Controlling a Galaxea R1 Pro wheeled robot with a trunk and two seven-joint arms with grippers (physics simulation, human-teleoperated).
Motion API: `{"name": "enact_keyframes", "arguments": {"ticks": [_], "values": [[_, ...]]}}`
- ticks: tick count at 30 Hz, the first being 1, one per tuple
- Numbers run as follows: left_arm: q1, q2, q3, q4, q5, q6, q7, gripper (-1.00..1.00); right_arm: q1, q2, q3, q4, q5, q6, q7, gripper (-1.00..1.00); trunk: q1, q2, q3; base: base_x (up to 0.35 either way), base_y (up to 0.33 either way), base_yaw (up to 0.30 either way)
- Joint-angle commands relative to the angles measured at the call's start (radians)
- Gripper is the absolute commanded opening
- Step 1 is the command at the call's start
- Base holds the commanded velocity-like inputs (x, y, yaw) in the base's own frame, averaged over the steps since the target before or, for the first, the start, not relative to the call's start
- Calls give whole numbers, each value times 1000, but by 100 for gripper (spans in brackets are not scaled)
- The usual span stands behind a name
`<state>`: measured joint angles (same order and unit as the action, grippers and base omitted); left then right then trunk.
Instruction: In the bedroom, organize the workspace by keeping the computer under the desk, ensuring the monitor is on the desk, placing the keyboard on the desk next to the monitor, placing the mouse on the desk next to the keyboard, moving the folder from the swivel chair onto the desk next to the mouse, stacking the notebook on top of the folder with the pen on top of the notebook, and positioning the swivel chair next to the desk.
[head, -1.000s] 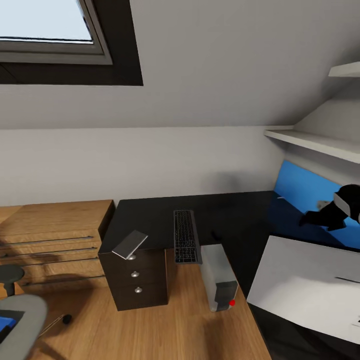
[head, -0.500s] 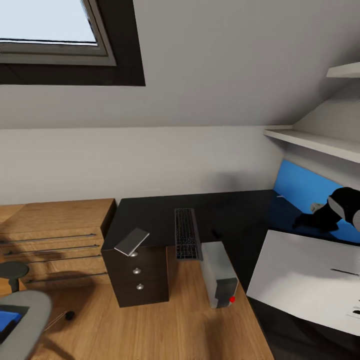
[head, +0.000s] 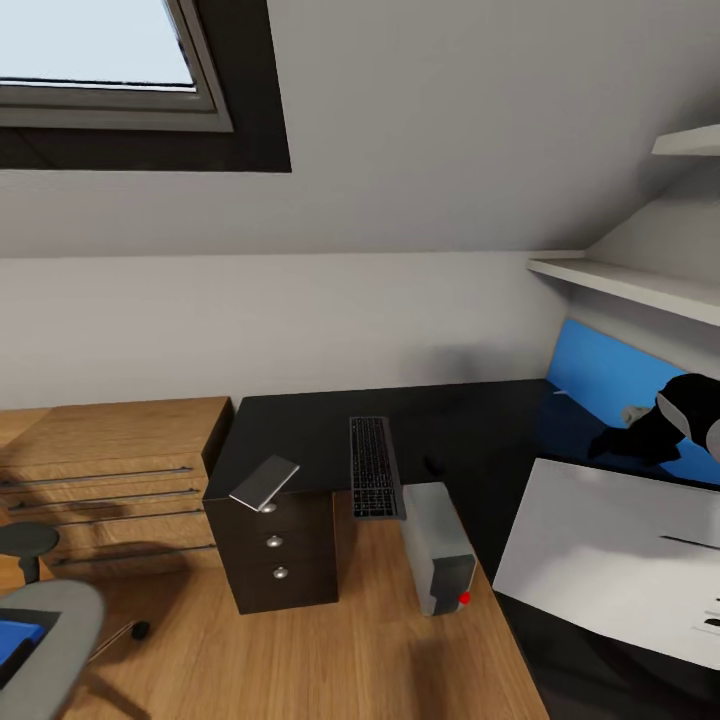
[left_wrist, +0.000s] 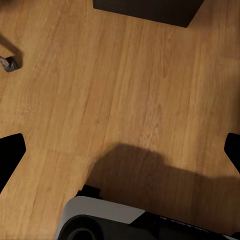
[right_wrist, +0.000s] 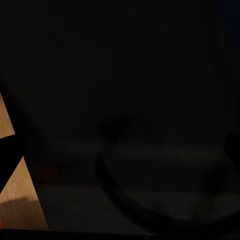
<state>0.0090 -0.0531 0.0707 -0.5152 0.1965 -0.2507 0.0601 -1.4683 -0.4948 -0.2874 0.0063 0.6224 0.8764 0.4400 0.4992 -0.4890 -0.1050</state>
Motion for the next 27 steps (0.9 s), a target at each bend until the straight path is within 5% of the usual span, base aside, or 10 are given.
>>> {"name": "enact_keyframes", "arguments": {"ticks": [1, 27], "values": [[0, -1, 1, -2, 6, -1, 0, 100, -1, 0, -4, 0, 11, 1, 7, 100, 1, -2, -2, 0, 0, 0], [0, 0, 0, -2, 4, 0, 3, 100, -1, -1, -4, -2, 11, 1, 9, 100, 1, -2, -2, 0, 0, 0]]}}
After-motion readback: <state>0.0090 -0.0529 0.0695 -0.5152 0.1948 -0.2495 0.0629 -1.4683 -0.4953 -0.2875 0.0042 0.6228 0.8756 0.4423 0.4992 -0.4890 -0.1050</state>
